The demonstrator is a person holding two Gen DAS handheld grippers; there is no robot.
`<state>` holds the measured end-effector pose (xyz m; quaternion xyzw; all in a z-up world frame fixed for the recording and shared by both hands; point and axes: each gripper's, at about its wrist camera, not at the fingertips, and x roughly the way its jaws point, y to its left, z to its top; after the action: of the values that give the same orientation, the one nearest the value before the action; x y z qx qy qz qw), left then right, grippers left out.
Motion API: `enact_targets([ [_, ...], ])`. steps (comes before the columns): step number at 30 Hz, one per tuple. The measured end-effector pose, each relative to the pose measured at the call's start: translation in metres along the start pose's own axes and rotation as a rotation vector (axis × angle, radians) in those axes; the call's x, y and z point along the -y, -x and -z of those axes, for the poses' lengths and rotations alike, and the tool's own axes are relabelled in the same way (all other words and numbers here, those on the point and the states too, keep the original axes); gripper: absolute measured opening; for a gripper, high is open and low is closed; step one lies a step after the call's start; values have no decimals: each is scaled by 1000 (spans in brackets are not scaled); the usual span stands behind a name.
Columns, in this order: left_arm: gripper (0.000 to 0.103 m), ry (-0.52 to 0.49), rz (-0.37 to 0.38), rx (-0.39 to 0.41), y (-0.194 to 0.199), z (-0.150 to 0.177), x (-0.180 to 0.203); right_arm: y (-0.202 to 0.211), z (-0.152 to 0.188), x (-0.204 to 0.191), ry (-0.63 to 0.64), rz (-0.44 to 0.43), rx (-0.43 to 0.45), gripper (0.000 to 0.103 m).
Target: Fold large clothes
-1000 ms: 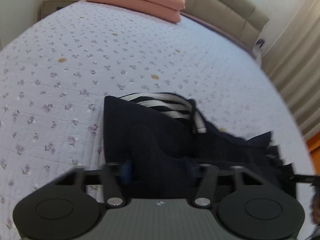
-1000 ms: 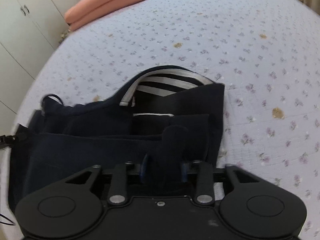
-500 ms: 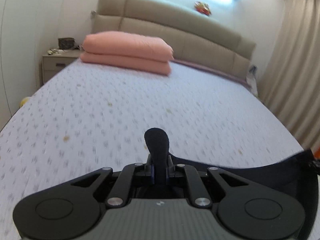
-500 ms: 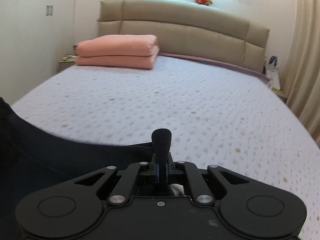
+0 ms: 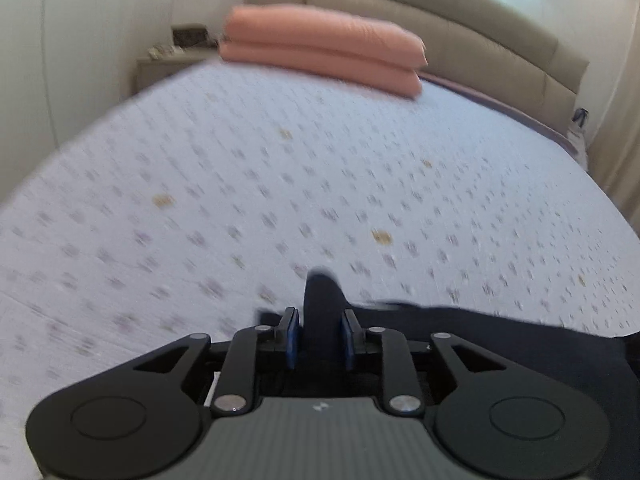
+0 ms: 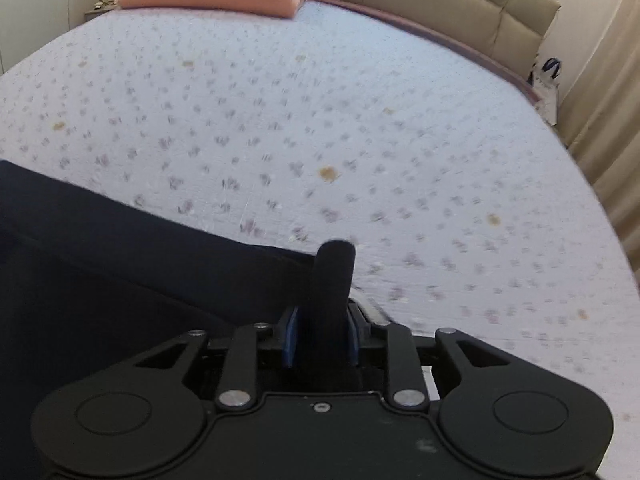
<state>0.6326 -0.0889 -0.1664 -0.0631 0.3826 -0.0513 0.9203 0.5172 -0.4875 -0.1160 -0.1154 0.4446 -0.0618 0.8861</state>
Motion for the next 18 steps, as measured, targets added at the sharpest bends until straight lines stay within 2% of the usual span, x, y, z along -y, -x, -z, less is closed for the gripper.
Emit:
enact_targets([
  [2, 24, -34, -38, 45, 29, -5, -1, 35, 2, -1, -8, -26, 27, 29],
  [4, 24, -65, -52, 72, 59, -5, 0, 62, 0, -10, -43, -122, 42, 31],
  [5, 24, -62, -35, 75, 73, -4, 1, 72, 1, -20, -68, -197, 37, 30],
  [7, 23, -25, 41, 49, 90, 4, 4, 81, 1, -50, -84, -312, 20, 18],
  [9, 24, 3, 109, -19, 94, 23, 9, 78, 2, -84, -60, -355, 23, 14],
  [11, 23, 52, 122, -95, 92, 50, 10, 63, 6, -116, -52, -357, 29, 14],
  [13, 22, 99, 110, -157, 84, 78, 5, 34, 13, -140, -56, -312, -22, 14],
  [15, 16, 106, 93, -184, 77, 100, -1, 5, 25, -152, -90, -284, -76, 13],
  [18, 14, 51, 93, -174, 78, 110, -3, 6, 24, -158, -78, -242, -58, 13],
])
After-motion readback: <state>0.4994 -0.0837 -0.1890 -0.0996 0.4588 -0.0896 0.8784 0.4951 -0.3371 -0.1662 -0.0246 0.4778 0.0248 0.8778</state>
